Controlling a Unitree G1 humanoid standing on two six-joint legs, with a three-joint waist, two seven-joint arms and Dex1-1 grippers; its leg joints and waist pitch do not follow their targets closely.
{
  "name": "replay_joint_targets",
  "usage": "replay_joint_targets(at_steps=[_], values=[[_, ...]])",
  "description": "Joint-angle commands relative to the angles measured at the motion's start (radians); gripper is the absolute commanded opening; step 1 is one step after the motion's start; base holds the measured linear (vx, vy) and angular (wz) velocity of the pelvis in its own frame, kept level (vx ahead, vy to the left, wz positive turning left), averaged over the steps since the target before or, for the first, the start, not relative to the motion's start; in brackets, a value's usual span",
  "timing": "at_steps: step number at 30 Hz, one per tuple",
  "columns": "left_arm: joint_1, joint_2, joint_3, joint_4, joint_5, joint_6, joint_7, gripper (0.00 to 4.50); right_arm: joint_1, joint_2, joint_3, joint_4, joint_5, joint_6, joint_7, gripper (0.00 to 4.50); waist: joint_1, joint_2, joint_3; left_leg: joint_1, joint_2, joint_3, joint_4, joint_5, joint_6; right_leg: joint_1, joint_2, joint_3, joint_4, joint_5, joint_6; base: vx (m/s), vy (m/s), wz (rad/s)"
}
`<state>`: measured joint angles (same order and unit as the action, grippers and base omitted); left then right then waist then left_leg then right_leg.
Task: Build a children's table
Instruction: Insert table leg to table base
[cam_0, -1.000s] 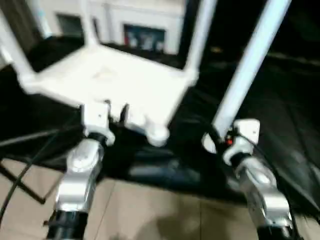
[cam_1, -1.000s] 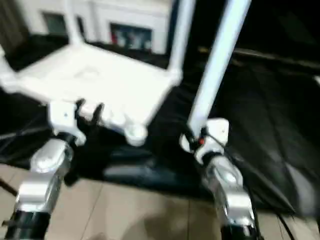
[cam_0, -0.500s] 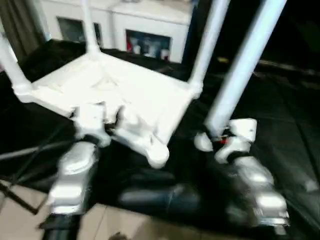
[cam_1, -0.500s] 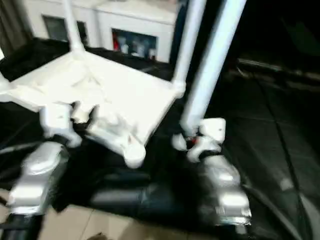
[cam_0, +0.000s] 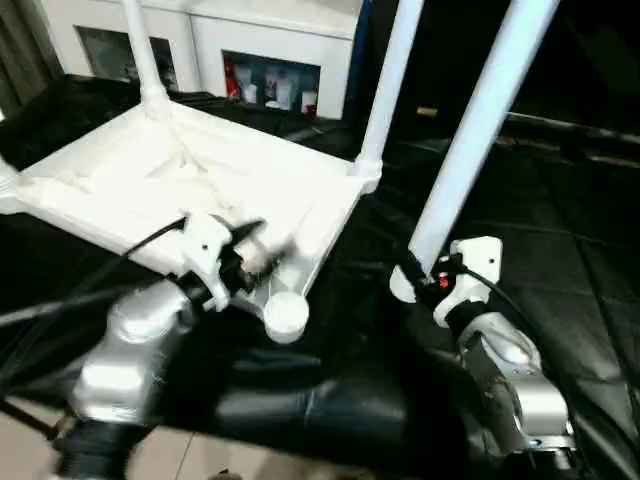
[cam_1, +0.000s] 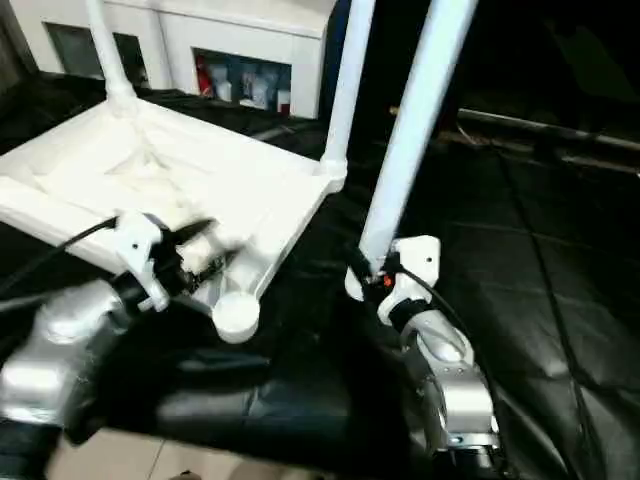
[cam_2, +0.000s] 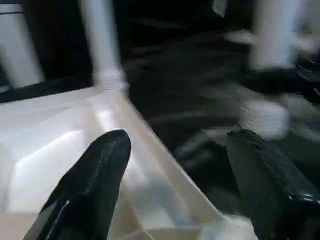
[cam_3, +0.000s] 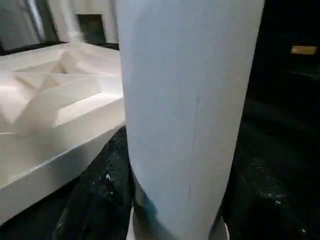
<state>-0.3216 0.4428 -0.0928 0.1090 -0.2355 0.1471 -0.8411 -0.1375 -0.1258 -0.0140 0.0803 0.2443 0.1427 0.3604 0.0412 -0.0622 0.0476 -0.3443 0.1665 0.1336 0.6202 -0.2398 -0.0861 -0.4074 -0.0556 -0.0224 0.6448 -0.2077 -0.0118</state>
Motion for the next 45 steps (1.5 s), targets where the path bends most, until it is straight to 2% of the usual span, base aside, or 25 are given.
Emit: replay_joint_targets(at_steps=[1, 3, 6, 7, 8, 9, 10, 12, 14, 15, 19, 20, 21, 22, 23, 25, 26, 27, 28, 29, 30, 31, 40, 42, 45], values=[[-0.069, 0.057, -0.028, 0.066, 0.045, -0.024, -0.099, 3.87, -0.016, -0.018, -0.024, -0.030, 0.027, -0.016, 0.034, 1.91, 0.004, 0.014, -0.035, 0.011, 0.039, 0.003, -0.096, -0.262, 0.008, 0.041, -0.063, 0.045, -0.104, -0.354, -0.140, -0.062, -0.019, 0.12], [-0.091, 0.080, -0.039, 0.086, 0.056, -0.030, -0.127, 4.08, -0.016, -0.021, -0.026, -0.031, 0.031, -0.017, 0.043, 1.91, 0.006, 0.014, -0.035, 0.006, 0.045, 0.003, -0.099, -0.263, -0.009, 0.043, -0.069, 0.046, -0.102, -0.391, -0.120, -0.063, -0.014, 0.02], [-0.174, 0.193, -0.099, 0.155, 0.108, -0.038, -0.285, 4.17, -0.008, -0.046, -0.013, -0.035, 0.026, -0.023, 0.084, 1.91, 0.012, 0.018, -0.036, 0.004, 0.045, 0.002, -0.102, -0.251, -0.016, 0.039, -0.071, 0.048, -0.106, -0.425, -0.098, -0.039, -0.004, -0.01], [-0.189, 0.208, -0.110, 0.172, 0.125, -0.052, -0.304, 4.17, -0.005, -0.050, -0.010, -0.038, 0.026, -0.022, 0.089, 1.91, 0.013, 0.028, -0.038, 0.005, 0.046, 0.002, -0.101, -0.238, -0.020, 0.039, -0.072, 0.050, -0.102, -0.397, -0.105, 0.000, 0.000, 0.00], [-0.226, 0.235, -0.138, 0.218, 0.161, -0.090, -0.346, 4.17, 0.000, -0.057, -0.005, -0.046, 0.029, -0.020, 0.100, 1.91, 0.012, 0.030, -0.038, 0.003, 0.046, 0.003, -0.102, -0.229, -0.022, 0.040, -0.071, 0.049, -0.101, -0.369, -0.112, 0.000, 0.000, 0.00], [-0.249, 0.247, -0.155, 0.249, 0.179, -0.110, -0.368, 4.04, 0.003, -0.061, -0.002, -0.049, 0.028, -0.020, 0.103, 1.91, 0.016, 0.024, -0.040, 0.002, 0.044, 0.004, -0.101, -0.201, -0.017, 0.043, -0.069, 0.049, -0.099, -0.319, -0.117, 0.000, 0.000, 0.00], [-0.266, 0.253, -0.168, 0.274, 0.191, -0.125, -0.383, 3.86, 0.006, -0.064, 0.000, -0.052, 0.026, -0.021, 0.105, 1.91, 0.018, 0.034, -0.044, 0.001, 0.046, 0.004, -0.098, -0.168, -0.022, 0.046, -0.072, 0.049, -0.088, -0.247, -0.142, 0.000, 0.000, 0.00], [-0.294, 0.250, -0.180, 0.322, 0.207, -0.164, -0.397, 3.79, 0.009, -0.064, 0.001, -0.053, 0.024, -0.022, 0.107, 1.91, 0.019, 0.029, -0.044, -0.003, 0.044, 0.007, -0.097, -0.145, -0.020, 0.049, -0.070, 0.047, -0.088, -0.208, -0.153, 0.000, 0.000, 0.00], [-0.353, 0.241, -0.223, 0.434, 0.265, -0.247, -0.412, 3.60, 0.015, -0.067, 0.002, -0.055, 0.016, -0.027, 0.109, 1.91, 0.022, 0.040, -0.052, -0.002, 0.042, 0.009, -0.090, -0.089, -0.021, 0.054, -0.068, 0.045, -0.076, -0.082, -0.184, 0.000, 0.000, 0.00], [-0.357, 0.240, -0.226, 0.440, 0.268, -0.251, -0.412, 3.49, 0.016, -0.067, 0.002, -0.054, 0.016, -0.027, 0.109, 1.91, 0.022, 0.037, -0.056, -0.001, 0.041, 0.011, -0.087, -0.056, -0.015, 0.057, -0.066, 0.044, -0.069, -0.006, -0.197, 0.000, 0.000, 0.00], [-0.408, 0.221, -0.256, 0.531, 0.301, -0.331, -0.426, 3.33, 0.019, -0.066, 0.006, -0.060, 0.015, -0.026, 0.110, 1.91, 0.023, 0.046, -0.061, -0.002, 0.044, 0.010, -0.085, -0.026, -0.013, 0.063, -0.070, 0.039, -0.059, 0.097, -0.232, 0.000, 0.000, 0.00], [-0.424, 0.211, -0.266, 0.563, 0.312, -0.353, -0.438, 3.06, 0.021, -0.066, 0.010, -0.061, 0.012, -0.026, 0.113, 1.91, 0.023, 0.043, -0.060, -0.003, 0.043, 0.011, -0.083, -0.019, -0.009, 0.064, -0.069, 0.039, -0.059, 0.110, -0.238, 0.000, 0.000, 0.00], [-0.449, 0.195, -0.285, 0.616, 0.336, -0.389, -0.446, 2.99, 0.023, -0.067, 0.018, -0.063, 0.006, -0.027, 0.117, 1.91, 0.024, 0.041, -0.059, -0.005, 0.042, 0.012, -0.084, -0.016, -0.002, 0.067, -0.069, 0.039, -0.061, 0.118, -0.243, 0.000, 0.000, 0.00], [-0.459, 0.189, -0.294, 0.639, 0.349, -0.407, -0.445, 2.98, 0.025, -0.068, 0.021, -0.066, 0.003, -0.027, 0.118, 1.91, 0.024, 0.059, -0.059, -0.002, 0.042, 0.010, -0.083, -0.020, -0.006, 0.065, -0.071, 0.039, -0.058, 0.120, -0.246, 0.000, 0.000, 0.00], [-0.469, 0.184, -0.301, 0.658, 0.360, -0.426, -0.442, 2.93, 0.027, -0.068, 0.023, -0.069, 0.003, -0.026, 0.118, 1.91, 0.022, 0.049, -0.058, -0.002, 0.046, 0.011, -0.084, -0.033, -0.008, 0.068, -0.072, 0.038, -0.061, 0.121, -0.250, 0.000, 0.000, 0.00], [-0.505, 0.170, -0.321, 0.727, 0.384, -0.469, -0.451, 2.79, 0.032, -0.067, 0.024, -0.080, 0.007, -0.021, 0.118, 1.91, 0.024, 0.046, -0.055, -0.003, 0.044, 0.012, -0.086, -0.060, -0.009, 0.070, -0.074, 0.040, -0.067, 0.071, -0.246, 0.000, 0.000, 0.00], [-0.505, 0.170, -0.321, 0.727, 0.384, -0.469, -0.451, 2.53, 0.032, -0.067, 0.024, -0.080, 0.007, -0.021, 0.118, 1.91, 0.025, 0.060, -0.055, -0.003, 0.044, 0.010, -0.085, -0.070, -0.013, 0.069, -0.076, 0.041, -0.067, 0.052, -0.244, 0.000, 0.000, 0.00], [-0.522, 0.170, -0.339, 0.753, 0.398, -0.484, -0.480, 2.53, 0.040, -0.068, 0.027, -0.091, 0.006, -0.018, 0.118, 1.91, 0.022, 0.055, -0.050, 0.000, 0.048, 0.013, -0.089, -0.110, -0.021, 0.066, -0.074, 0.042, -0.076, -0.002, -0.238, 0.000, 0.000, 0.00], [-0.528, 0.173, -0.345, 0.761, 0.405, -0.488, -0.489, 2.47, 0.046, -0.069, 0.028, -0.098, 0.006, -0.017, 0.118, 1.91, 0.024, 0.065, -0.052, 0.000, 0.048, 0.011, -0.088, -0.112, -0.026, 0.068, -0.076, 0.043, -0.072, -0.005, -0.240, 0.000, 0.000, 0.00], [-0.536, 0.173, -0.349, 0.774, 0.412, -0.500, -0.494, 2.47, 0.050, -0.070, 0.029, -0.103, 0.007, -0.016, 0.118, 1.91, 0.022, 0.057, -0.052, -0.003, 0.049, 0.012, -0.088, -0.108, -0.024, 0.071, -0.077, 0.044, -0.073, -0.002, -0.240, 0.000, 0.000, 0.00], [-0.539, 0.174, -0.350, 0.778, 0.414, -0.502, -0.498, 2.31, 0.051, -0.070, 0.029, -0.105, 0.007, -0.015, 0.118, 1.91, 0.023, 0.056, -0.053, -0.004, 0.048, 0.011, -0.087, -0.099, -0.021, 0.072, -0.077, 0.044, -0.073, 0.000, -0.240, 0.000, 0.000, 0.00], [-0.551, 0.178, -0.354, 0.796, 0.423, -0.513, -0.516, 2.09, 0.059, -0.072, 0.029, -0.115, 0.009, -0.012, 0.117, 1.91, 0.021, 0.065, -0.052, -0.005, 0.046, 0.011, -0.086, -0.089, -0.019, 0.071, -0.076, 0.044, -0.075, 0.002, -0.240, 0.000, 0.000, 0.00], [-0.608, 0.168, -0.324, 0.879, 0.399, -0.543, -0.568, 1.57, 0.081, -0.075, 0.024, -0.130, 0.008, -0.007, 0.111, 1.91, 0.018, 0.070, -0.052, -0.005, 0.049, 0.011, -0.086, -0.092, -0.013, 0.069, -0.077, 0.042, -0.074, -0.002, -0.257, 0.000, 0.000, 0.00], [-0.614, 0.167, -0.312, 0.880, 0.389, -0.545, -0.570, 1.19, 0.078, -0.076, 0.024, -0.128, 0.009, -0.006, 0.110, 1.91, 0.021, 0.070, -0.052, -0.004, 0.050, 0.012, -0.086, -0.090, -0.010, 0.069, -0.078, 0.042, -0.073, 0.009, -0.261, 0.000, 0.000, 0.00], [-0.617, 0.168, -0.315, 0.882, 0.396, -0.546, -0.589, 1.19, 0.070, -0.073, 0.027, -0.117, 0.007, -0.010, 0.110, 1.91, 0.023, 0.063, -0.053, -0.006, 0.050, 0.012, -0.086, -0.082, -0.004, 0.071, -0.079, 0.041, -0.072, 0.023, -0.263, 0.000, 0.000, 0.00]])
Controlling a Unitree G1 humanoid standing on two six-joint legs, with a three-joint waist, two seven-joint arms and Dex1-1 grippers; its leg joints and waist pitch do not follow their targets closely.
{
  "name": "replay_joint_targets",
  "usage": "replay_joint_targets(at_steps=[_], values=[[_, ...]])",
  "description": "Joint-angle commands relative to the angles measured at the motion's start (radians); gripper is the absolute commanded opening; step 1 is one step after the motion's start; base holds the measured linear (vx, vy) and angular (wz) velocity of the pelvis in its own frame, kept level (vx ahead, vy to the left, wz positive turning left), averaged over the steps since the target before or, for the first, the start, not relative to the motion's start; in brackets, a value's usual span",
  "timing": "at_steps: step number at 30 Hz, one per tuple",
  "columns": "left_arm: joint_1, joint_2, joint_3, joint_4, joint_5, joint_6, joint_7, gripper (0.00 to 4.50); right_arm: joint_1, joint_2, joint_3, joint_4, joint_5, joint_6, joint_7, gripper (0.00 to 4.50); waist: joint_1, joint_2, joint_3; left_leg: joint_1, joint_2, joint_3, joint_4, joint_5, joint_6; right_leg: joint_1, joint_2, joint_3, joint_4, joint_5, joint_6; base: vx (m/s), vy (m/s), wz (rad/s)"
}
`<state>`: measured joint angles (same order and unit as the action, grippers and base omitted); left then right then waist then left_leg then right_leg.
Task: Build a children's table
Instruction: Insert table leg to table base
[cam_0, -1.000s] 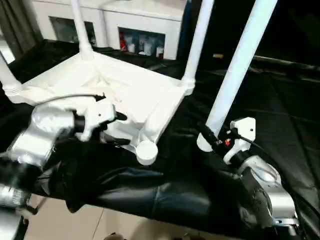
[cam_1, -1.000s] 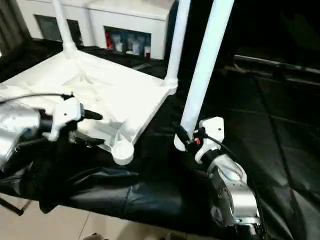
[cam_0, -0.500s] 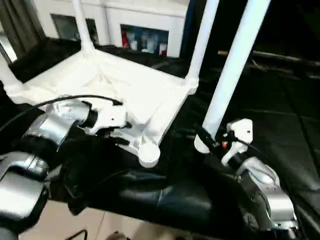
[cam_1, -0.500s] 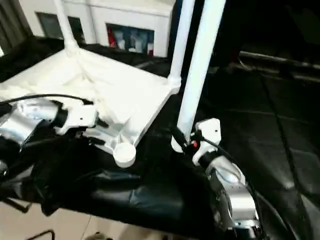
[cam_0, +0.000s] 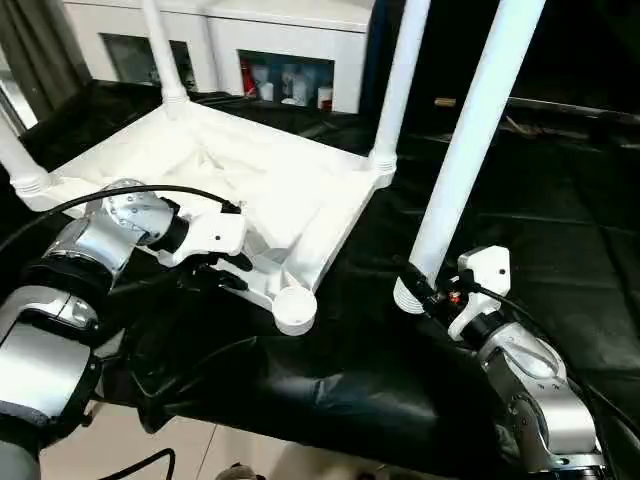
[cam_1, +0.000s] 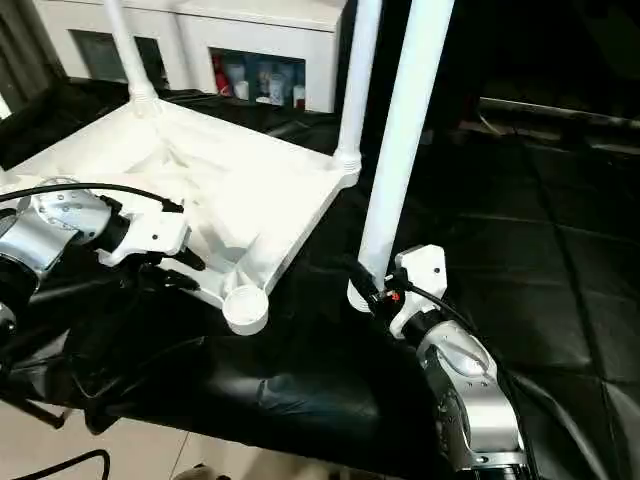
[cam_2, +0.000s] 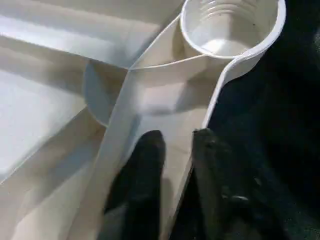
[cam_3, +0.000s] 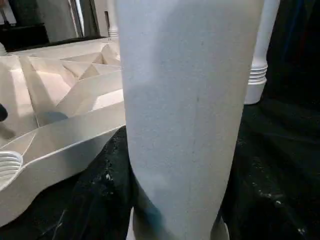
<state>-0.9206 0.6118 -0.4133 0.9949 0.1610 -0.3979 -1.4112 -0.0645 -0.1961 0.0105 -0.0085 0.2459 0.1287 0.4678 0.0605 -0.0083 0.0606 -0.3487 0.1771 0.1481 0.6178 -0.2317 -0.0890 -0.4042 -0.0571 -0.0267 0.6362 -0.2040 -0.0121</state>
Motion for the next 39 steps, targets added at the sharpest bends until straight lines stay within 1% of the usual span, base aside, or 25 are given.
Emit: replay_joint_targets(at_steps=[1, 3, 4, 5, 7, 8, 9, 11, 14, 16, 17, 19, 21, 23, 26, 27, 28, 29, 31, 32, 33, 36, 37, 38, 39], values=[[-0.016, -0.003, 0.005, -0.004, -0.003, 0.004, -0.034, 1.43, -0.005, -0.002, 0.004, -0.025, 0.004, 0.003, 0.002, 1.91, 0.005, 0.011, -0.066, -0.001, 0.040, -0.003, -0.085, -0.085, -0.001, 0.068, -0.079, 0.046, -0.062, 0.020, -0.263, 0.000, 0.000, 0.00], [-0.008, -0.005, -0.007, -0.005, 0.009, -0.009, -0.038, 1.51, -0.012, 0.001, 0.009, -0.021, 0.001, 0.003, 0.003, 1.91, 0.004, 0.013, -0.066, -0.001, 0.041, -0.002, -0.084, -0.079, 0.002, 0.066, -0.079, 0.046, -0.061, 0.030, -0.265, 0.000, 0.000, 0.00], [-0.004, -0.010, -0.020, 0.007, 0.034, -0.047, -0.003, 1.51, -0.018, 0.003, 0.013, -0.020, 0.000, 0.004, 0.004, 1.91, 0.004, 0.012, -0.066, -0.002, 0.041, -0.003, -0.084, -0.080, 0.003, 0.067, -0.078, 0.045, -0.062, 0.031, -0.264, 0.000, 0.000, 0.00], [-0.004, -0.010, -0.020, 0.008, 0.035, -0.048, -0.001, 1.76, -0.018, 0.003, 0.014, -0.020, 0.000, 0.004, 0.004, 1.91, 0.003, 0.013, -0.065, -0.002, 0.041, -0.003, -0.085, -0.082, 0.003, 0.068, -0.079, 0.045, -0.062, 0.028, -0.262, 0.000, 0.000, 0.00], [-0.004, -0.020, -0.042, 0.033, 0.073, -0.081, 0.040, 1.76, -0.023, 0.004, 0.015, -0.017, -0.001, 0.003, 0.005, 1.91, 0.004, 0.014, -0.065, -0.002, 0.041, -0.003, -0.084, -0.086, 0.002, 0.068, -0.079, 0.045, -0.063, 0.019, -0.259, 0.000, 0.000, 0.00], [-0.005, -0.024, -0.053, 0.048, 0.092, -0.103, 0.060, 1.76, -0.025, 0.003, 0.015, -0.015, -0.002, 0.002, 0.006, 1.91, 0.004, 0.013, -0.065, -0.002, 0.041, -0.003, -0.084, -0.088, 0.001, 0.068, -0.079, 0.045, -0.064, 0.015, -0.256, 0.000, 0.000, 0.00], [-0.009, -0.028, -0.059, 0.061, 0.110, -0.116, 0.086, 1.76, -0.027, 0.002, 0.013, -0.012, -0.001, 0.001, 0.007, 1.91, 0.004, 0.009, -0.066, -0.002, 0.039, -0.002, -0.083, -0.085, 0.003, 0.069, -0.078, 0.046, -0.065, 0.016, -0.253, 0.000, 0.000, 0.00], [-0.014, -0.029, -0.063, 0.072, 0.127, -0.123, 0.106, 1.76, -0.029, 0.000, 0.012, -0.010, -0.001, 0.001, 0.008, 1.91, 0.006, 0.012, -0.067, -0.002, 0.042, -0.003, -0.083, -0.077, 0.003, 0.068, -0.080, 0.046, -0.064, 0.025, -0.251, 0.000, 0.000, 0.00], [-0.021, -0.032, -0.063, 0.083, 0.134, -0.120, 0.114, 1.76, -0.031, 0.002, 0.013, -0.007, -0.003, -0.001, 0.007, 1.91, 0.006, 0.014, -0.066, -0.001, 0.042, -0.003, -0.084, -0.085, -0.002, 0.068, -0.081, 0.045, -0.063, 0.022, -0.253, 0.000, 0.000, 0.00], [-0.023, -0.033, -0.065, 0.091, 0.138, -0.116, 0.111, 1.76, -0.029, 0.004, 0.016, -0.010, -0.004, -0.001, 0.004, 1.91, 0.005, 0.013, -0.066, -0.001, 0.042, -0.004, -0.084, -0.087, -0.004, 0.068, -0.080, 0.045, -0.064, 0.020, -0.255, 0.000, 0.000, 0.00], [-0.029, -0.039, -0.063, 0.108, 0.138, -0.113, 0.108, 1.60, -0.025, 0.007, 0.020, -0.014, -0.005, 0.000, 0.001, 1.91, 0.005, 0.015, -0.066, -0.001, 0.042, -0.004, -0.084, -0.088, -0.005, 0.068, -0.081, 0.045, -0.064, 0.023, -0.256, 0.000, 0.000, 0.00], [-0.034, -0.044, -0.058, 0.122, 0.137, -0.110, 0.106, 1.40, -0.022, 0.008, 0.022, -0.017, -0.005, 0.000, 0.000, 1.91, 0.005, 0.014, -0.066, -0.001, 0.040, -0.003, -0.083, -0.084, -0.003, 0.068, -0.079, 0.045, -0.063, 0.034, -0.258, 0.000, 0.000, 0.00], [-0.042, -0.051, -0.051, 0.138, 0.137, -0.099, 0.111, 1.31, -0.017, 0.007, 0.024, -0.020, -0.005, 0.001, 0.001, 1.91, 0.006, 0.014, -0.066, 0.000, 0.041, -0.004, -0.084, -0.087, -0.004, 0.069, -0.081, 0.045, -0.063, 0.034, -0.262, 0.000, 0.000, 0.00], [-0.043, -0.059, -0.039, 0.142, 0.127, -0.040, 0.104, 0.98, -0.015, 0.005, 0.024, -0.019, -0.005, 0.000, 0.002, 1.91, 0.006, 0.013, -0.065, -0.001, 0.041, -0.003, -0.084, -0.088, -0.003, 0.068, -0.082, 0.045, -0.063, 0.026, -0.264, 0.000, 0.000, 0.00], [-0.039, -0.059, -0.046, 0.135, 0.145, 0.033, 0.110, 0.85, -0.016, 0.004, 0.024, -0.014, -0.006, -0.001, 0.004, 1.91, 0.007, 0.011, -0.064, 0.001, 0.043, -0.003, -0.085, -0.089, 0.000, 0.067, -0.082, 0.046, -0.064, 0.020, -0.268, 0.000, 0.000, 0.00], [-0.036, -0.058, -0.054, 0.134, 0.157, 0.070, 0.111, 0.75, -0.019, 0.003, 0.025, -0.011, -0.007, 0.000, 0.005, 1.91, 0.006, 0.007, -0.063, -0.001, 0.043, -0.002, -0.086, -0.093, 0.002, 0.068, -0.082, 0.045, -0.067, 0.004, -0.265, 0.000, 0.000, 0.00], [-0.034, -0.059, -0.055, 0.134, 0.158, 0.088, 0.109, 0.67, -0.021, 0.002, 0.026, -0.009, -0.008, 0.001, 0.006, 1.91, 0.007, 0.009, -0.063, -0.001, 0.043, -0.003, -0.086, -0.095, 0.001, 0.068, -0.084, 0.045, -0.067, -0.005, -0.264, 0.000, 0.000, 0.00], [-0.033, -0.062, -0.055, 0.135, 0.159, 0.103, 0.109, 0.64, -0.023, 0.001, 0.026, -0.007, -0.008, 0.002, 0.007, 1.91, 0.004, 0.004, -0.062, -0.005, 0.042, -0.004, -0.087, -0.093, 0.001, 0.072, -0.084, 0.046, -0.067, -0.019, -0.259, 0.000, 0.000, 0.00], [-0.031, -0.065, -0.056, 0.136, 0.159, 0.112, 0.105, 0.60, -0.026, -0.001, 0.028, -0.007, -0.009, 0.005, 0.008, 1.91, 0.002, 0.004, -0.061, -0.005, 0.041, -0.004, -0.086, -0.093, 0.005, 0.070, -0.084, 0.046, -0.070, -0.041, -0.254, 0.000, 0.000, 0.00], [-0.030, -0.066, -0.057, 0.136, 0.159, 0.113, 0.103, 0.60, -0.026, -0.002, 0.029, -0.008, -0.010, 0.006, 0.008, 1.91, -0.001, 0.000, -0.062, -0.007, 0.040, -0.003, -0.086, -0.090, 0.007, 0.072, -0.084, 0.047, -0.072, -0.046, -0.252, 0.000, 0.000, 0.00], [-0.028, -0.066, -0.058, 0.134, 0.160, 0.118, 0.103, 0.54, -0.027, -0.003, 0.030, -0.007, -0.010, 0.006, 0.009, 1.91, -0.001, 0.002, -0.062, -0.007, 0.040, -0.004, -0.085, -0.087, 0.008, 0.072, -0.084, 0.047, -0.071, -0.044, -0.252, 0.000, 0.000, 0.00], [0.008, -0.093, -0.043, 0.079, 0.152, 0.276, 0.114, 0.35, -0.051, -0.015, 0.036, 0.016, -0.020, 0.008, 0.017, 1.91, -0.007, -0.002, -0.061, -0.005, 0.042, -0.002, -0.084, -0.073, 0.020, 0.068, -0.085, 0.045, -0.069, -0.040, -0.267, 0.000, 0.000, 0.00], [0.015, -0.100, -0.035, 0.066, 0.144, 0.302, 0.118, 0.32, -0.055, -0.017, 0.036, 0.020, -0.020, 0.008, 0.018, 1.91, -0.008, -0.005, -0.061, -0.005, 0.041, 0.000, -0.083, -0.073, 0.025, 0.068, -0.084, 0.045, -0.071, -0.042, -0.268, 0.000, 0.000, 0.00], [0.030, -0.119, -0.015, 0.030, 0.118, 0.360, 0.114, 0.29, -0.064, -0.012, 0.027, 0.027, -0.011, 0.020, 0.011, 1.91, -0.007, -0.008, -0.061, -0.008, 0.041, 0.000, -0.083, -0.065, 0.032, 0.071, -0.085, 0.046, -0.071, -0.048, -0.267, 0.000, 0.000, 0.00], [0.040, -0.131, -0.002, 0.006, 0.101, 0.399, 0.111, 0.26, -0.071, -0.009, 0.020, 0.031, -0.004, 0.028, 0.006, 1.91, -0.008, -0.006, -0.062, -0.006, 0.042, -0.001, -0.083, -0.054, 0.037, 0.070, -0.086, 0.045, -0.069, -0.038, -0.273, 0.000, 0.000, 0.00]])
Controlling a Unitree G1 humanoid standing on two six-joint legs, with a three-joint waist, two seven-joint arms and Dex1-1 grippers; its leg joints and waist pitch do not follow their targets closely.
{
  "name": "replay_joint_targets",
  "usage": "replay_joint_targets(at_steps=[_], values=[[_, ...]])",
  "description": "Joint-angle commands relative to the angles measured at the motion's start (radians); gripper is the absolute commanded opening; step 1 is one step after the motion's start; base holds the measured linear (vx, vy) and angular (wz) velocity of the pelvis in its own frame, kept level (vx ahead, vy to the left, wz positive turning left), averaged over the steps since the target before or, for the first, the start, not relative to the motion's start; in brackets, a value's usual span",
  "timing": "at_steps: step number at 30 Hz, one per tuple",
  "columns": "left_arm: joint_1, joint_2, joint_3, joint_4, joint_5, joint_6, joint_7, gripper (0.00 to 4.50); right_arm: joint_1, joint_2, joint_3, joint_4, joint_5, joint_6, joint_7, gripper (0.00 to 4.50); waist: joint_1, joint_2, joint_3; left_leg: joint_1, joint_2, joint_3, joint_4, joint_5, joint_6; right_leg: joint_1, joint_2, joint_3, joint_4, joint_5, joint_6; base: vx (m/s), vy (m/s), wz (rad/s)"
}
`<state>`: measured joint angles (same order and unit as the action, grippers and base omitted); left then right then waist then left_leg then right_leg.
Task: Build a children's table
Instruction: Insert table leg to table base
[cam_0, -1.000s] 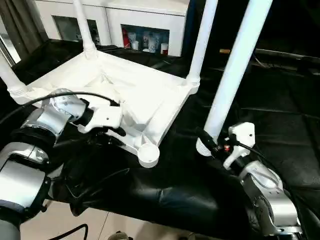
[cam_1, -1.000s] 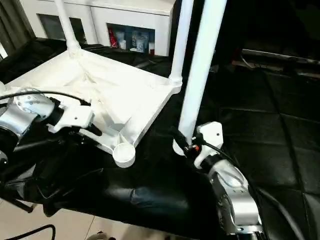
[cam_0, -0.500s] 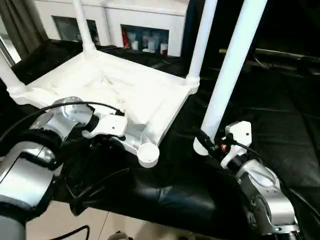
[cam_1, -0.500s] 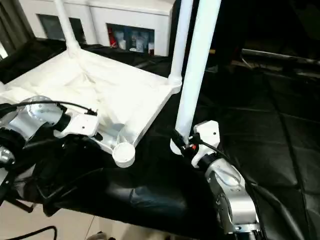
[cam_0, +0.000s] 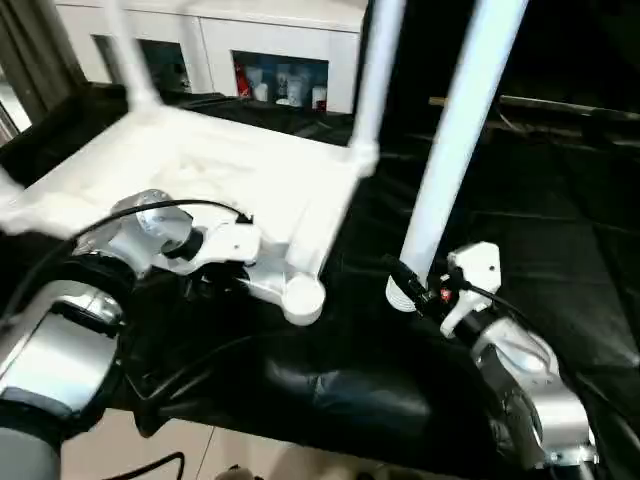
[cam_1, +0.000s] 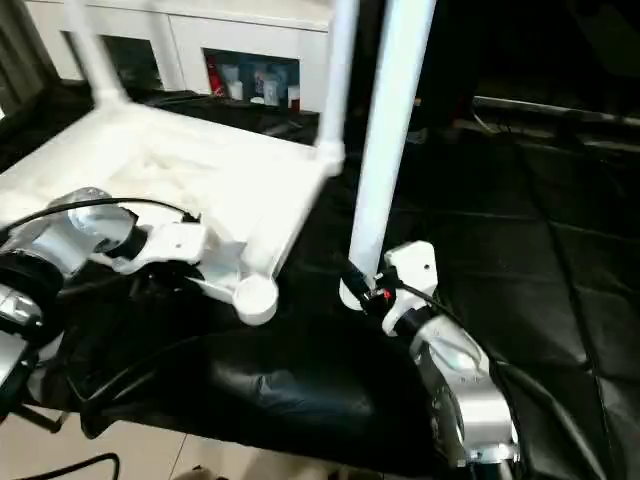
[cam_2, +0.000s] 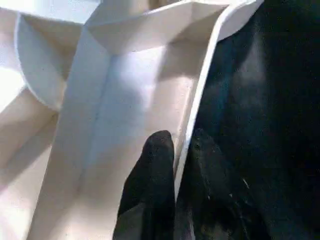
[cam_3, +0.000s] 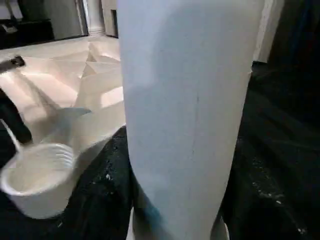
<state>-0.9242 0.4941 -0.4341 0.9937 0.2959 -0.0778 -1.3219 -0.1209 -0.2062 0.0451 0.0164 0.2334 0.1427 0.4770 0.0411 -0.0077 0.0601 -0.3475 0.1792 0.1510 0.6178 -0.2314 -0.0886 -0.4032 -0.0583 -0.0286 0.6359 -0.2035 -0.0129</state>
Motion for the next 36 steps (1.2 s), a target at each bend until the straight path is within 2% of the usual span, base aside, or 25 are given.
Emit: replay_joint_targets(at_steps=[1, 3, 4, 5, 6, 7, 9, 10, 11, 12, 14, 15, 17, 20, 21, 23, 24, 25, 26, 28, 36], values=[[0.057, -0.030, 0.034, -0.025, -0.056, 0.116, 0.023, 0.23, -0.023, 0.005, -0.023, 0.012, 0.016, 0.023, -0.010, 1.91, 0.012, -0.009, -0.062, -0.009, 0.040, -0.003, -0.082, -0.047, 0.044, 0.069, -0.085, 0.046, -0.067, -0.030, -0.279, 0.000, 0.000, 0.00], [0.094, -0.068, 0.068, -0.092, -0.122, 0.146, 0.010, 0.17, -0.043, 0.015, -0.044, 0.027, 0.038, 0.045, -0.024, 1.91, 0.013, -0.008, -0.064, -0.008, 0.040, -0.001, -0.081, -0.034, 0.055, 0.068, -0.083, 0.046, -0.065, 0.001, -0.293, 0.000, 0.000, 0.00], [0.118, -0.096, 0.086, -0.132, -0.160, 0.150, 0.017, 0.14, -0.057, 0.021, -0.058, 0.037, 0.051, 0.060, -0.037, 1.91, 0.011, -0.018, -0.065, -0.009, 0.039, 0.001, -0.080, -0.029, 0.062, 0.068, -0.082, 0.045, -0.066, 0.011, -0.296, 0.000, 0.000, 0.00], [0.133, -0.113, 0.096, -0.157, -0.182, 0.150, 0.022, 0.09, -0.065, 0.025, -0.068, 0.044, 0.058, 0.069, -0.046, 1.91, 0.016, -0.010, -0.068, -0.009, 0.039, 0.000, -0.078, -0.012, 0.073, 0.068, -0.083, 0.044, -0.061, 0.042, -0.307, 0.000, 0.000, 0.00], [0.156, -0.130, 0.100, -0.193, -0.192, 0.164, 0.038, 0.04, -0.076, 0.028, -0.077, 0.053, 0.066, 0.074, -0.054, 1.91, 0.017, -0.009, -0.070, -0.006, 0.042, 0.002, -0.077, -0.006, 0.078, 0.066, -0.082, 0.045, -0.059, 0.061, -0.311, 0.000, 0.000, 0.00], [0.180, -0.144, 0.093, -0.224, -0.180, 0.165, 0.072, 0.01, -0.090, 0.029, -0.087, 0.063, 0.075, 0.078, -0.059, 1.91, 0.019, -0.016, -0.072, -0.009, 0.041, 0.003, -0.075, 0.023, 0.100, 0.068, -0.081, 0.043, -0.055, 0.110, -0.318, 0.000, 0.000, 0.00], [0.200, -0.157, 0.088, -0.237, -0.164, 0.144, 0.104, 0.01, -0.099, 0.030, -0.090, 0.069, 0.078, 0.081, -0.060, 1.91, 0.023, -0.017, -0.071, -0.009, 0.041, 0.004, -0.073, 0.026, 0.112, 0.068, -0.081, 0.042, -0.057, 0.107, -0.307, 0.000, 0.000, 0.00], [0.225, -0.174, 0.085, -0.255, -0.142, 0.103, 0.148, 0.01, -0.111, 0.029, -0.088, 0.076, 0.074, 0.084, -0.054, 1.91, 0.023, -0.020, -0.068, -0.008, 0.041, 0.005, -0.075, 0.003, 0.112, 0.066, -0.081, 0.042, -0.063, 0.070, -0.295, 0.000, 0.000, 0.00], [0.225, -0.174, 0.085, -0.255, -0.142, 0.103, 0.148, 0.01, -0.111, 0.029, -0.088, 0.076, 0.074, 0.084, -0.054, 1.91, 0.024, -0.019, -0.067, -0.007, 0.042, 0.004, -0.077, -0.013, 0.107, 0.065, -0.082, 0.041, -0.066, 0.040, -0.288, 0.000, 0.000, 0.00], [0.244, -0.181, 0.084, -0.279, -0.130, 0.080, 0.179, 0.01, -0.119, 0.026, -0.082, 0.080, 0.066, 0.087, -0.048, 1.91, 0.024, -0.020, -0.064, -0.004, 0.043, 0.006, -0.080, -0.045, 0.094, 0.063, -0.083, 0.041, -0.073, -0.026, -0.272, 0.000, 0.000, 0.00], [0.250, -0.182, 0.082, -0.287, -0.126, 0.070, 0.189, 0.01, -0.121, 0.027, -0.080, 0.081, 0.064, 0.089, -0.046, 1.91, 0.026, -0.017, -0.062, 0.001, 0.045, 0.008, -0.081, -0.076, 0.078, 0.058, -0.083, 0.042, -0.080, -0.080, -0.260, 0.000, 0.000, 0.00], [0.261, -0.175, 0.076, -0.305, -0.114, 0.070, 0.215, 0.01, -0.127, 0.029, -0.079, 0.083, 0.064, 0.094, -0.046, 1.91, 0.027, -0.019, -0.062, 0.005, 0.050, 0.012, -0.084, -0.101, 0.058, 0.055, -0.082, 0.042, -0.081, -0.112, -0.247, 0.000, 0.000, 0.00], [0.266, -0.168, 0.073, -0.314, -0.108, 0.057, 0.234, 0.01, -0.131, 0.029, -0.077, 0.087, 0.064, 0.096, -0.045, 1.91, 0.026, -0.021, -0.061, 0.001, 0.050, 0.015, -0.086, -0.105, 0.043, 0.054, -0.080, 0.040, -0.082, -0.134, -0.229, 0.000, 0.000, 0.00], [0.269, -0.159, 0.082, -0.327, -0.118, 0.049, 0.243, 0.01, -0.132, 0.031, -0.073, 0.087, 0.060, 0.097, -0.039, 1.91, 0.025, -0.022, -0.062, -0.005, 0.047, 0.013, -0.088, -0.087, 0.033, 0.057, -0.080, 0.039, -0.079, -0.122, -0.209, 0.000, 0.000, 0.00], [0.269, -0.161, 0.091, -0.331, -0.129, 0.050, 0.242, 0.29, -0.131, 0.031, -0.072, 0.085, 0.060, 0.098, -0.037, 1.91, 0.024, -0.022, -0.063, -0.005, 0.047, 0.013, -0.087, -0.077, 0.033, 0.056, -0.080, 0.039, -0.077, -0.105, -0.209, 0.000, 0.000, 0.00], [0.277, -0.166, 0.116, -0.356, -0.168, 0.080, 0.209, 0.57, -0.130, 0.031, -0.068, 0.079, 0.063, 0.101, -0.034, 1.91, 0.024, -0.022, -0.063, -0.005, 0.047, 0.013, -0.086, -0.065, 0.037, 0.056, -0.079, 0.039, -0.075, -0.080, -0.214, 0.000, 0.000, 0.00], [0.277, -0.166, 0.116, -0.356, -0.168, 0.080, 0.209, 0.57, -0.130, 0.031, -0.068, 0.079, 0.063, 0.101, -0.034, 1.91, 0.024, -0.023, -0.064, -0.006, 0.047, 0.014, -0.085, -0.054, 0.040, 0.057, -0.080, 0.039, -0.072, -0.057, -0.222, 0.000, 0.000, 0.00], [0.281, -0.175, 0.138, -0.376, -0.205, 0.103, 0.192, 0.61, -0.133, 0.031, -0.067, 0.081, 0.065, 0.102, -0.033, 1.91, 0.024, -0.026, -0.065, -0.005, 0.047, 0.015, -0.084, -0.049, 0.041, 0.057, -0.080, 0.039, -0.071, -0.048, -0.224, 0.000, 0.000, 0.00], [0.281, -0.175, 0.138, -0.376, -0.205, 0.103, 0.192, 0.70, -0.133, 0.031, -0.067, 0.081, 0.065, 0.102, -0.033, 1.91, 0.025, -0.024, -0.065, -0.006, 0.046, 0.015, -0.084, -0.047, 0.043, 0.057, -0.081, 0.039, -0.069, -0.040, -0.233, 0.000, 0.000, 0.00], [0.275, -0.181, 0.159, -0.383, -0.234, 0.122, 0.194, 0.95, -0.141, 0.031, -0.069, 0.091, 0.064, 0.103, -0.030, 1.91, 0.024, -0.026, -0.064, -0.005, 0.045, 0.016, -0.083, -0.045, 0.047, 0.056, -0.080, 0.038, -0.069, -0.034, -0.238, 0.000, 0.000, 0.00], [0.266, -0.134, 0.149, -0.361, -0.217, 0.128, 0.167, 0.98, -0.141, 0.035, -0.070, 0.090, 0.063, 0.103, -0.025, 1.91, 0.021, -0.026, -0.060, -0.005, 0.046, 0.015, -0.087, -0.063, 0.038, 0.056, -0.080, 0.039, -0.074, -0.073, -0.221, 0.000, 0.000, 0.00]])
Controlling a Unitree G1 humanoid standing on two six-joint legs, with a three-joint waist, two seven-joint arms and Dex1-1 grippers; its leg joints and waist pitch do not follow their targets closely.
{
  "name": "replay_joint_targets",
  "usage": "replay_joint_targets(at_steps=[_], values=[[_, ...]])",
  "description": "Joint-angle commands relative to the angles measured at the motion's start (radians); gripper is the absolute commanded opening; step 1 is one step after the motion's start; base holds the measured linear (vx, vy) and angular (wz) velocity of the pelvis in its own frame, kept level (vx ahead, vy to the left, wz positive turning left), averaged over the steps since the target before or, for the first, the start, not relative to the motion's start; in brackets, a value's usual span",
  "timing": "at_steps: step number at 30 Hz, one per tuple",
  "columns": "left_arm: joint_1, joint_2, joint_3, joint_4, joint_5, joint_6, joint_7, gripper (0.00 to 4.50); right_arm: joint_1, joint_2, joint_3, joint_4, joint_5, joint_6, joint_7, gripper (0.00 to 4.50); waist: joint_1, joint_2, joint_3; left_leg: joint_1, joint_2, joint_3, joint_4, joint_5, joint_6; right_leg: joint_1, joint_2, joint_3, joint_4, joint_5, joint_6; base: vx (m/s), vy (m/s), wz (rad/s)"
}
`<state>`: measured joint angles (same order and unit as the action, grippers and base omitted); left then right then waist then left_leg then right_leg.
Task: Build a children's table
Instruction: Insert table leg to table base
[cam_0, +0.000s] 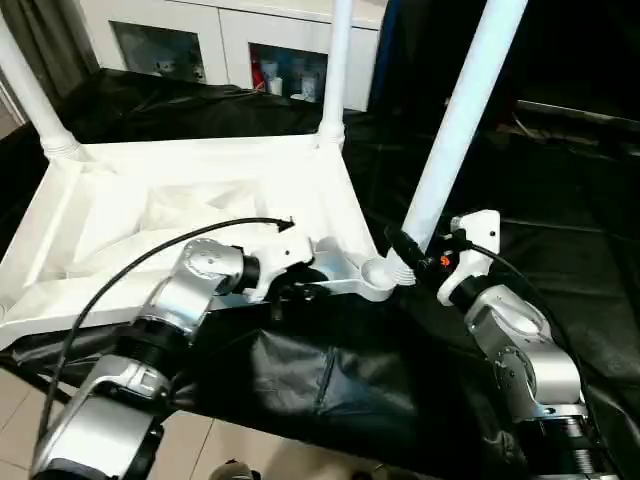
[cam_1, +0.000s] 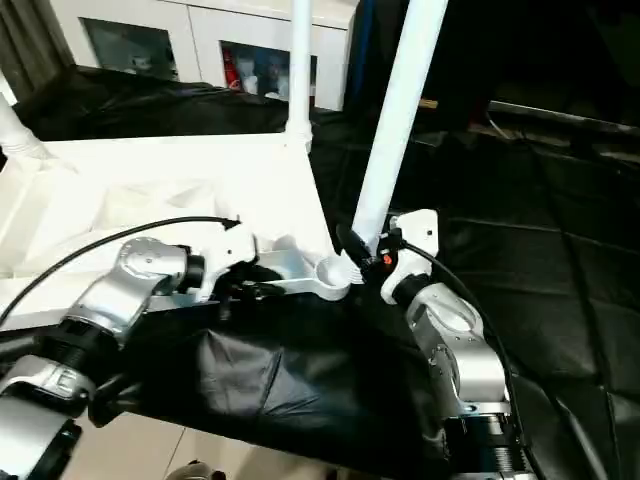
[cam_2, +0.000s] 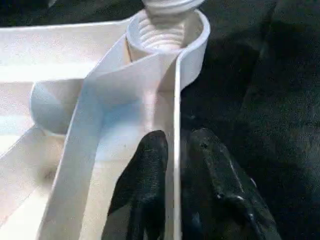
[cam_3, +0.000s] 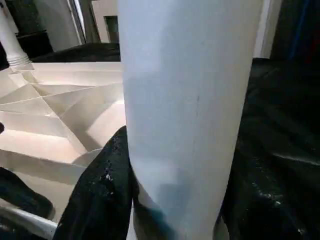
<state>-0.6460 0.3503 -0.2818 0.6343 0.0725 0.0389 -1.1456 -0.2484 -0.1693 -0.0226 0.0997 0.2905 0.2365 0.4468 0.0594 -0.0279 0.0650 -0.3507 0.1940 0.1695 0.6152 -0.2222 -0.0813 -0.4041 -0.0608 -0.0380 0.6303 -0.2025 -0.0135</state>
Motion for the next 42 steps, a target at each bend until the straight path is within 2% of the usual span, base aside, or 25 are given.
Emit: replay_joint_targets(at_steps=[1, 4, 5, 8, 10, 11, 15, 19, 20, 22, 23, 24, 28, 29, 30, 32, 33, 37, 42], values=[[-0.012, 0.015, -0.004, -0.003, 0.006, 0.016, -0.013, 0.98, -0.015, -0.002, -0.002, 0.009, 0.006, 0.009, 0.006, 1.91, 0.002, -0.006, -0.066, -0.001, 0.031, -0.004, -0.084, -0.074, 0.028, 0.057, -0.077, 0.048, -0.068, -0.078, -0.220, 0.000, 0.000, 0.00], [-0.015, 0.023, -0.001, 0.007, 0.007, 0.017, -0.006, 0.98, -0.017, 0.000, -0.001, 0.008, 0.006, 0.008, 0.006, 1.91, 0.002, -0.006, -0.065, -0.002, 0.031, -0.004, -0.084, -0.071, 0.027, 0.058, -0.077, 0.049, -0.068, -0.074, -0.220, 0.000, 0.000, 0.00], [-0.018, 0.024, 0.000, 0.014, 0.010, 0.012, 0.000, 0.69, -0.017, 0.001, 0.000, 0.009, 0.006, 0.008, 0.007, 1.91, 0.002, -0.007, -0.065, -0.001, 0.032, -0.003, -0.084, -0.072, 0.028, 0.056, -0.077, 0.048, -0.069, -0.076, -0.220, 0.000, 0.000, 0.00], [-0.022, 0.028, -0.003, 0.024, 0.011, 0.007, 0.000, 0.62, -0.020, 0.003, 0.002, 0.010, 0.006, 0.007, 0.009, 1.91, 0.003, -0.007, -0.064, -0.002, 0.031, -0.003, -0.085, -0.075, 0.027, 0.057, -0.078, 0.049, -0.070, -0.087, -0.218, 0.000, 0.000, 0.00], [-0.021, 0.027, -0.002, 0.025, 0.008, 0.012, 0.000, 0.47, -0.023, 0.005, 0.003, 0.010, 0.007, 0.006, 0.011, 1.91, 0.002, -0.007, -0.064, -0.002, 0.031, -0.004, -0.085, -0.081, 0.025, 0.056, -0.078, 0.049, -0.071, -0.100, -0.216, 0.000, 0.000, 0.00], [-0.021, 0.025, 0.000, 0.026, 0.006, 0.012, 0.003, 0.22, -0.024, 0.006, 0.002, 0.010, 0.009, 0.005, 0.012, 1.91, 0.002, -0.006, -0.065, -0.002, 0.031, -0.004, -0.085, -0.078, 0.025, 0.057, -0.078, 0.049, -0.070, -0.097, -0.216, 0.000, 0.000, 0.00], [-0.017, 0.016, 0.010, 0.030, -0.014, 0.013, -0.010, 0.03, -0.032, 0.009, 0.009, 0.001, 0.023, 0.013, 0.031, 1.91, 0.001, -0.006, -0.066, -0.002, 0.032, -0.004, -0.085, -0.070, 0.028, 0.057, -0.077, 0.048, -0.068, -0.081, -0.219, 0.000, 0.000, 0.00], [-0.008, 0.020, 0.000, 0.037, -0.006, 0.001, -0.013, 0.03, -0.049, -0.003, 0.027, -0.009, 0.032, 0.042, 0.069, 1.91, 0.002, -0.006, -0.066, -0.003, 0.030, -0.003, -0.084, -0.066, 0.033, 0.058, -0.077, 0.048, -0.069, -0.077, -0.221, 0.000, 0.000, 0.00], [-0.007, 0.021, -0.003, 0.038, -0.004, 0.000, -0.014, 0.03, -0.055, -0.010, 0.033, -0.005, 0.032, 0.055, 0.079, 1.91, 0.002, -0.014, -0.066, -0.002, 0.030, -0.001, -0.084, -0.063, 0.037, 0.058, -0.076, 0.048, -0.070, -0.079, -0.219, 0.000, 0.000, 0.00], [-0.003, 0.024, -0.008, 0.036, 0.003, 0.000, -0.011, 0.00, -0.073, -0.038, 0.063, 0.016, 0.004, 0.105, 0.099, 1.91, 0.004, -0.011, -0.066, -0.003, 0.030, -0.003, -0.085, -0.052, 0.038, 0.060, -0.076, 0.048, -0.069, -0.081, -0.217, 0.000, 0.000, 0.00], [-0.003, 0.024, -0.010, 0.034, 0.005, 0.002, -0.011, 0.00, -0.086, -0.056, 0.082, 0.036, -0.010, 0.137, 0.120, 1.90, 0.001, -0.019, -0.066, -0.004, 0.029, -0.002, -0.085, -0.048, 0.038, 0.061, -0.074, 0.047, -0.070, -0.085, -0.215, 0.000, 0.000, 0.00], [-0.004, 0.024, -0.010, 0.034, 0.005, 0.002, -0.011, 0.00, -0.086, -0.057, 0.084, 0.037, -0.010, 0.138, 0.121, 1.90, 0.003, -0.018, -0.065, -0.005, 0.028, -0.002, -0.085, -0.052, 0.039, 0.061, -0.077, 0.048, -0.070, -0.103, -0.210, 0.000, 0.000, 0.00], [-0.012, 0.020, -0.006, 0.041, 0.005, -0.004, -0.004, 0.00, -0.116, -0.081, 0.126, 0.084, -0.039, 0.167, 0.151, 1.90, 0.003, -0.025, -0.066, -0.001, 0.031, -0.001, -0.087, -0.062, 0.034, 0.056, -0.077, 0.047, -0.075, -0.136, -0.196, 0.000, 0.000, 0.00], [-0.012, 0.020, -0.006, 0.041, 0.005, -0.004, -0.004, 0.00, -0.116, -0.081, 0.126, 0.084, -0.039, 0.167, 0.151, 1.90, 0.003, -0.026, -0.066, -0.001, 0.031, -0.001, -0.088, -0.066, 0.029, 0.055, -0.077, 0.047, -0.075, -0.136, -0.196, 0.000, 0.000, 0.00], [-0.012, 0.019, -0.006, 0.036, 0.003, -0.003, -0.006, 0.00, -0.130, -0.077, 0.126, 0.107, -0.044, 0.163, 0.147, 1.90, 0.002, -0.032, -0.066, -0.001, 0.032, -0.001, -0.088, -0.069, 0.026, 0.055, -0.077, 0.047, -0.075, -0.135, -0.196, 0.000, 0.000, 0.00], [-0.010, 0.019, -0.004, 0.027, -0.001, -0.001, -0.006, 0.00, -0.153, -0.069, 0.125, 0.148, -0.047, 0.160, 0.139, 1.90, 0.001, -0.030, -0.068, -0.001, 0.033, -0.003, -0.088, -0.065, 0.025, 0.055, -0.078, 0.046, -0.071, -0.127, -0.201, 0.000, 0.000, 0.00], [-0.010, 0.019, -0.005, 0.025, -0.001, 0.000, -0.006, 0.00, -0.163, -0.066, 0.128, 0.167, -0.050, 0.157, 0.141, 1.90, -0.001, -0.035, -0.068, 0.001, 0.032, 0.000, -0.087, -0.072, 0.024, 0.053, -0.077, 0.046, -0.074, -0.131, -0.206, 0.000, 0.000, 0.00], [-0.015, 0.019, -0.002, 0.030, 0.001, -0.004, -0.001, 0.00, -0.191, -0.046, 0.125, 0.227, -0.053, 0.136, 0.140, 1.90, 0.002, -0.033, -0.070, 0.000, 0.033, 0.000, -0.086, -0.049, 0.027, 0.055, -0.078, 0.046, -0.067, -0.086, -0.216, 0.000, 0.000, 0.00], [-0.016, 0.021, -0.003, 0.031, 0.000, -0.005, -0.003, 0.00, -0.198, -0.021, 0.093, 0.254, -0.022, 0.123, 0.142, 1.90, 0.002, -0.031, -0.068, 0.000, 0.033, -0.002, -0.089, -0.075, 0.021, 0.056, -0.080, 0.046, -0.072, -0.126, -0.211, 0.000, 0.000, 0.00]])
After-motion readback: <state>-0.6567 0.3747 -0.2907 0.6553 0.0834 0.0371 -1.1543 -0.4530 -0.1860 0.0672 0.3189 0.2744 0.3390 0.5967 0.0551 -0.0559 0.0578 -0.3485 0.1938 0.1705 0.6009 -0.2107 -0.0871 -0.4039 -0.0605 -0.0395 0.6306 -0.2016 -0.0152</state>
